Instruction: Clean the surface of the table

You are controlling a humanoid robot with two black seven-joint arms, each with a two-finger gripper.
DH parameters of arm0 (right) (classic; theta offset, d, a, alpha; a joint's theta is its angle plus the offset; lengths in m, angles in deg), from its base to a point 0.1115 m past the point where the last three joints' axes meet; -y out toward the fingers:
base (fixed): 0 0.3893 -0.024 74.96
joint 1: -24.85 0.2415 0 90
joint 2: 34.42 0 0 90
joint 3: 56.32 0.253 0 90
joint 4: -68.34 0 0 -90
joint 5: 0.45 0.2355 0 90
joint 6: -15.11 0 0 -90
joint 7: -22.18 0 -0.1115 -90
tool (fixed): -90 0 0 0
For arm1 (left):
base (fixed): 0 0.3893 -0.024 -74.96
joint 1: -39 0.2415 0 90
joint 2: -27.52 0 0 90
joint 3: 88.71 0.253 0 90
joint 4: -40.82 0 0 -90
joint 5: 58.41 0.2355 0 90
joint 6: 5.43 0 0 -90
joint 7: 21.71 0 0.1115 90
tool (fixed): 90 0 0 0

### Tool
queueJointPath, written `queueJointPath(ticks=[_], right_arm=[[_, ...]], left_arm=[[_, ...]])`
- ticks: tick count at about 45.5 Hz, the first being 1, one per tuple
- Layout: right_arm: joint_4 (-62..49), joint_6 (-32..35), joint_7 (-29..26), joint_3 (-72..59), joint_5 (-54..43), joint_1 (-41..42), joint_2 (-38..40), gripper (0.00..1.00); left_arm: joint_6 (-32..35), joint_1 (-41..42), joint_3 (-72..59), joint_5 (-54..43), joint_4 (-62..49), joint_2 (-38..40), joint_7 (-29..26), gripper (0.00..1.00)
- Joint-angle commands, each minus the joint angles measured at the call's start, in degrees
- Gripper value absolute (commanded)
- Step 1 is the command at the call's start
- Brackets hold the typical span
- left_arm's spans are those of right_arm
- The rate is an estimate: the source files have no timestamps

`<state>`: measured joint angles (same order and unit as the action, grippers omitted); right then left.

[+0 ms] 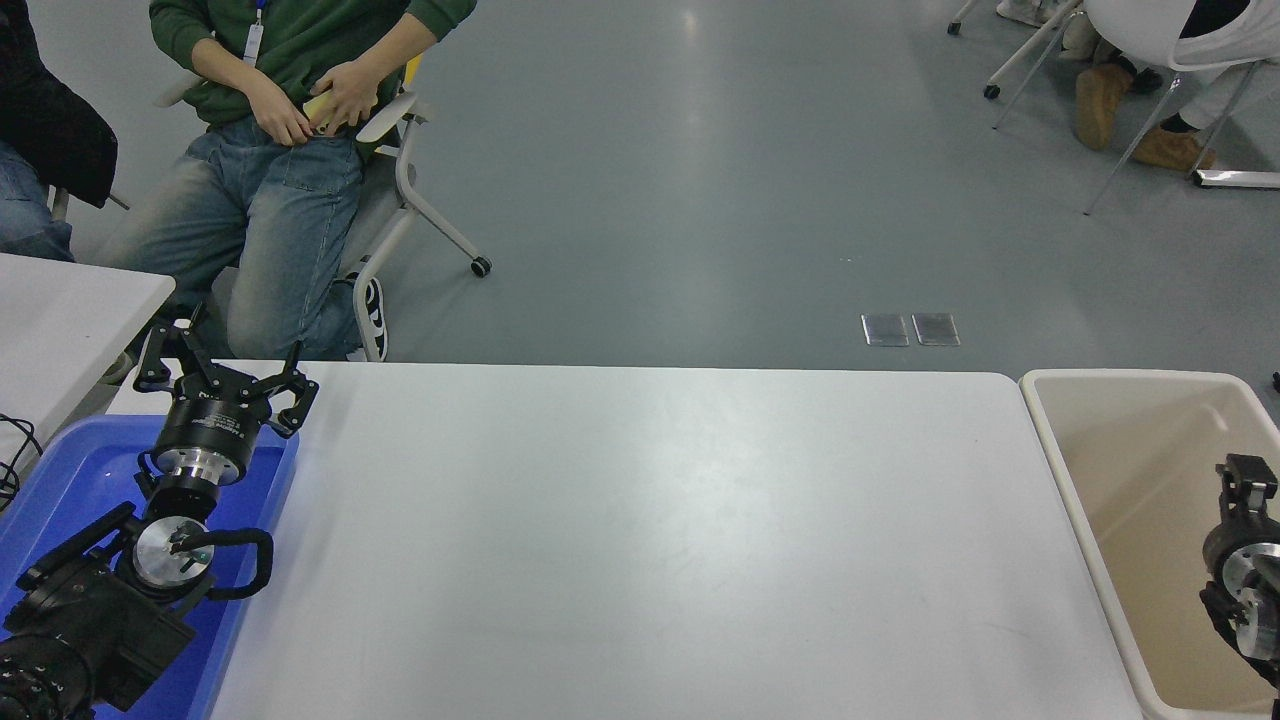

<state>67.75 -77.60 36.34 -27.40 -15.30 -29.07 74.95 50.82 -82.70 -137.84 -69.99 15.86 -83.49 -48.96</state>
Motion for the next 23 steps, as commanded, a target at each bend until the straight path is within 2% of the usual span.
queueJointPath(ticks=[1,23], right_arm=[[0.1,0.1,0.0,-0.1,1.0,0.0,-0.3,1.0],[0.4,0.1,0.2,0.1,1.2,3.6,0.5,1.0]], left_arm=[[0.0,0.1,0.0,0.0,0.0,0.0,0.0,1.0],[0.0,0.1,0.0,0.0,0.0,-0.1,0.0,1.0]])
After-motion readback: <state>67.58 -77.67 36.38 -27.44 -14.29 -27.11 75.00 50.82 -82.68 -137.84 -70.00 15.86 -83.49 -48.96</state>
